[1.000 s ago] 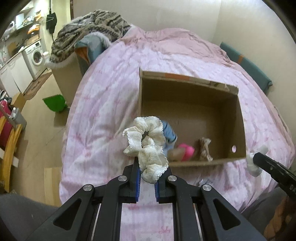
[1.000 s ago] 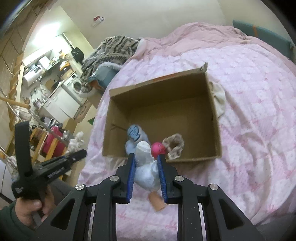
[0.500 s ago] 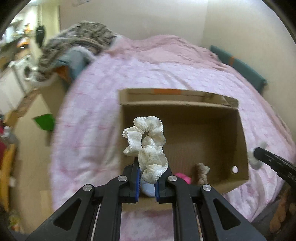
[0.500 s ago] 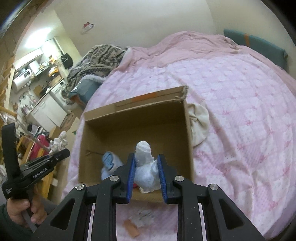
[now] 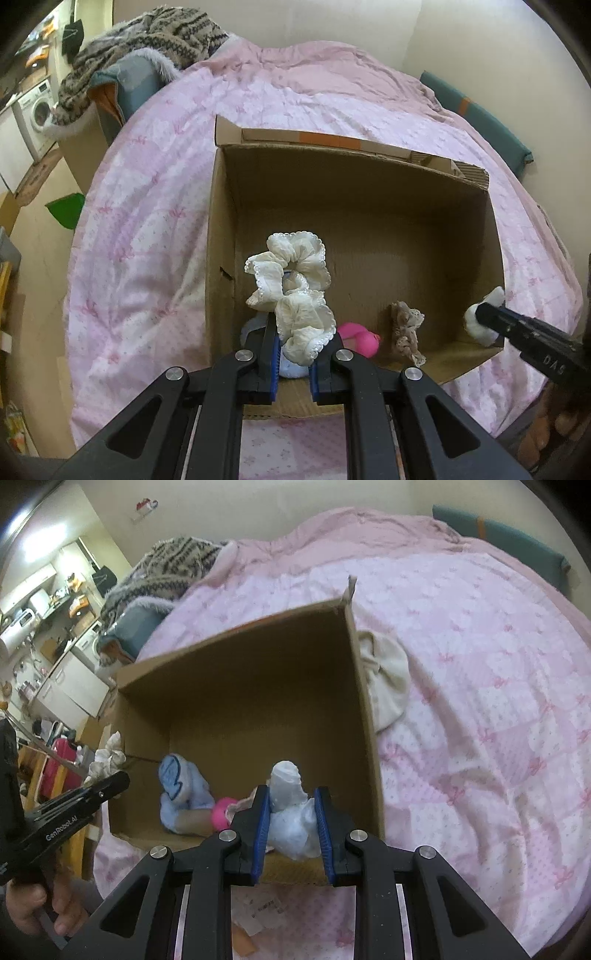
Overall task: Organize soft objects
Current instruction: 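Carry the white scrunchie and white sock over the box with both tools, then open the left tool to drop the scrunchie while the right tool drops the sock in the box, then move both tools back toward the tan tube and plastic bag on the bed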
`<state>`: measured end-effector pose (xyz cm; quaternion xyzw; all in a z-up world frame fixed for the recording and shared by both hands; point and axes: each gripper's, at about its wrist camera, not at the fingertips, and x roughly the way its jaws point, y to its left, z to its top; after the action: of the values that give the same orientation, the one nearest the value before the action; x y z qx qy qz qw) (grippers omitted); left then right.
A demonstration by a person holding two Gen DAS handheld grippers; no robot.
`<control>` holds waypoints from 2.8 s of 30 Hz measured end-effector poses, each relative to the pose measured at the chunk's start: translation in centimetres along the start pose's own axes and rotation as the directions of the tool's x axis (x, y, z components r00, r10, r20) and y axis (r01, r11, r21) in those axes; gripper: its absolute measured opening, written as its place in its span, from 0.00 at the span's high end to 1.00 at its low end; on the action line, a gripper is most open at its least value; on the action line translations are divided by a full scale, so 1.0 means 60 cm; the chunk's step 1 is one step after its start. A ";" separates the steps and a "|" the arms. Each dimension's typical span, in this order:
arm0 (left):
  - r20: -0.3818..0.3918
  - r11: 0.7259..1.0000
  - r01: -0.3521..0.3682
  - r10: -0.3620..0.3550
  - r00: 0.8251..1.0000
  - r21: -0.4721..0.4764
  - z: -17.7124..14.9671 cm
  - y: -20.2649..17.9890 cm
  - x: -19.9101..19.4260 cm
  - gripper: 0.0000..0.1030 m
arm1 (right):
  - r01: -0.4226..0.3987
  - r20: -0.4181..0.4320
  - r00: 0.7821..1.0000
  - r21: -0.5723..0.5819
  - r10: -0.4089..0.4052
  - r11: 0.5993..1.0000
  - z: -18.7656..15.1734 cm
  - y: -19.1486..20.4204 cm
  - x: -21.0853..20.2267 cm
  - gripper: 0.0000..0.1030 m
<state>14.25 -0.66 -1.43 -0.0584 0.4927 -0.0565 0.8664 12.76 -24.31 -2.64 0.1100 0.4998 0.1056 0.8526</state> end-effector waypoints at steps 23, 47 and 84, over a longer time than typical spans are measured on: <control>-0.013 0.999 0.002 -0.001 1.000 0.051 -0.014 -0.023 0.018 0.81 | -0.010 -0.059 0.998 -0.065 0.007 0.998 -0.009 0.025 0.024 0.74; 0.042 0.999 -0.035 0.034 0.999 0.030 -0.003 -0.016 -0.002 0.30 | -0.023 0.072 0.997 -0.008 0.023 1.000 0.007 0.010 -0.021 0.36; 0.094 0.997 -0.072 0.072 0.993 -0.002 -0.054 0.002 -0.085 0.30 | -0.040 0.053 0.998 0.073 0.036 0.997 -0.047 0.000 -0.075 0.27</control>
<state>8.85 0.09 1.24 -0.0424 0.4532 -0.0229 0.8901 8.15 -25.39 -0.28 0.1537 0.4792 0.1006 0.8583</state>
